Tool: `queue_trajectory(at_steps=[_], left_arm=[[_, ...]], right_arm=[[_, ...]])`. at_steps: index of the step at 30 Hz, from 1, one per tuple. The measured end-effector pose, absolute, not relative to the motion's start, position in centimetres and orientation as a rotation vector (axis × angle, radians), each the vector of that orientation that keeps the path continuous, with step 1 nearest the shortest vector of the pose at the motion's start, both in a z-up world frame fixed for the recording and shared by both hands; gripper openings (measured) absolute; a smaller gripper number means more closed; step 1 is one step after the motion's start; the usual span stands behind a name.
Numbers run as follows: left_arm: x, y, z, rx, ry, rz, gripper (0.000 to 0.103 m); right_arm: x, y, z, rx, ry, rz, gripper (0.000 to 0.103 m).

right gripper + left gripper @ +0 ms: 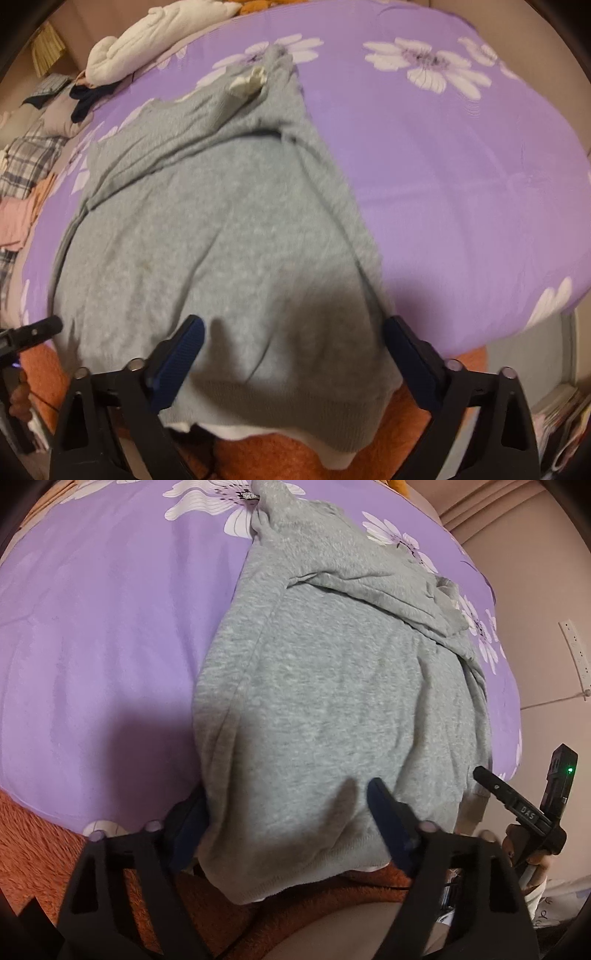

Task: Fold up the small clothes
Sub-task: 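Move both grippers to the ribbed hem of the grey sweatshirt, then grasp the ribbed hem with the left gripper while the right gripper grasps it too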

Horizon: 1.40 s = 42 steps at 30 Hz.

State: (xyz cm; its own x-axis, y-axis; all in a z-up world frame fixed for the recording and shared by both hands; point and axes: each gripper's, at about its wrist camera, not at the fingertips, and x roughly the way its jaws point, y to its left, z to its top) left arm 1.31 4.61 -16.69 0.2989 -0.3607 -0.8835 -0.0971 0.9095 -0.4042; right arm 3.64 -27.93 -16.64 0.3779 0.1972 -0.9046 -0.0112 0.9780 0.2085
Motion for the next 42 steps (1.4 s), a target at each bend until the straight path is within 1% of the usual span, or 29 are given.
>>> queue_trajectory(at_steps=[1, 2, 3, 4, 5, 6, 7, 8, 10, 12, 16, 20, 23, 28, 34, 38, 42], left_arm=[[1.2, 4.6, -16.7, -0.417, 1.263, -0.175, 0.064], [1.2, 4.5, -16.7, -0.405, 1.261, -0.163, 0.053], [1.2, 4.4, -16.6, -0.390, 1.260, -0.155, 0.042], [1.1, 4.2, -16.6, -0.371, 1.256, -0.154, 0.036], [1.2, 4.0, -16.6, -0.351, 1.251, -0.158, 0.022], [1.2, 3.9, -16.7, -0.336, 1.244, -0.163, 0.011], [1.2, 3.9, -16.7, -0.336, 1.240, -0.166, 0.009], [1.3, 3.9, -16.7, -0.337, 1.239, -0.165, 0.008], [1.6, 4.0, -16.5, -0.352, 1.234, -0.171, 0.007], [1.7, 4.5, -15.5, -0.380, 1.204, -0.186, 0.007], [2.3, 5.6, -12.7, -0.414, 1.126, -0.214, 0.007], [3.8, 6.2, -9.8, -0.399, 1.026, -0.223, 0.007], [5.7, 6.5, -9.0, -0.381, 0.974, -0.203, 0.007], [9.7, 7.1, -10.6, -0.359, 0.979, -0.170, 0.007], [13.5, 7.5, -14.1, -0.348, 1.050, -0.128, 0.008], [14.0, 7.3, -15.5, -0.341, 1.077, -0.115, 0.011], [13.6, 7.1, -15.3, -0.325, 1.060, -0.107, 0.012]], right_arm=[[3.5, -27.9, -16.9, 0.169, 1.180, 0.127, 0.084], [3.5, -27.7, -17.0, 0.145, 1.178, 0.109, 0.080], [3.4, -27.6, -17.2, 0.124, 1.180, 0.095, 0.074], [3.5, -27.5, -17.3, 0.109, 1.179, 0.083, 0.070], [3.5, -27.5, -17.3, 0.108, 1.176, 0.080, 0.067], [3.5, -27.6, -17.3, 0.103, 1.173, 0.074, 0.056], [3.4, -27.6, -17.1, 0.092, 1.165, 0.066, 0.032], [3.4, -27.6, -16.8, 0.111, 1.153, 0.100, 0.021], [3.4, -27.7, -16.3, 0.122, 1.147, 0.118, 0.011], [3.4, -28.0, -15.9, 0.158, 1.140, 0.136, 0.008], [3.8, -28.3, -14.0, 0.248, 1.105, 0.192, 0.007], [4.7, -28.0, -11.0, 0.268, 1.017, 0.241, 0.007], [6.4, -28.2, -9.4, 0.279, 0.949, 0.261, 0.007], [10.2, -28.2, -10.0, 0.270, 0.902, 0.228, 0.007], [14.4, -28.2, -13.3, 0.286, 0.970, 0.175, 0.007], [14.9, -28.2, -14.6, 0.284, 0.998, 0.160, 0.007], [14.7, -27.9, -14.5, 0.262, 0.994, 0.150, 0.007]])
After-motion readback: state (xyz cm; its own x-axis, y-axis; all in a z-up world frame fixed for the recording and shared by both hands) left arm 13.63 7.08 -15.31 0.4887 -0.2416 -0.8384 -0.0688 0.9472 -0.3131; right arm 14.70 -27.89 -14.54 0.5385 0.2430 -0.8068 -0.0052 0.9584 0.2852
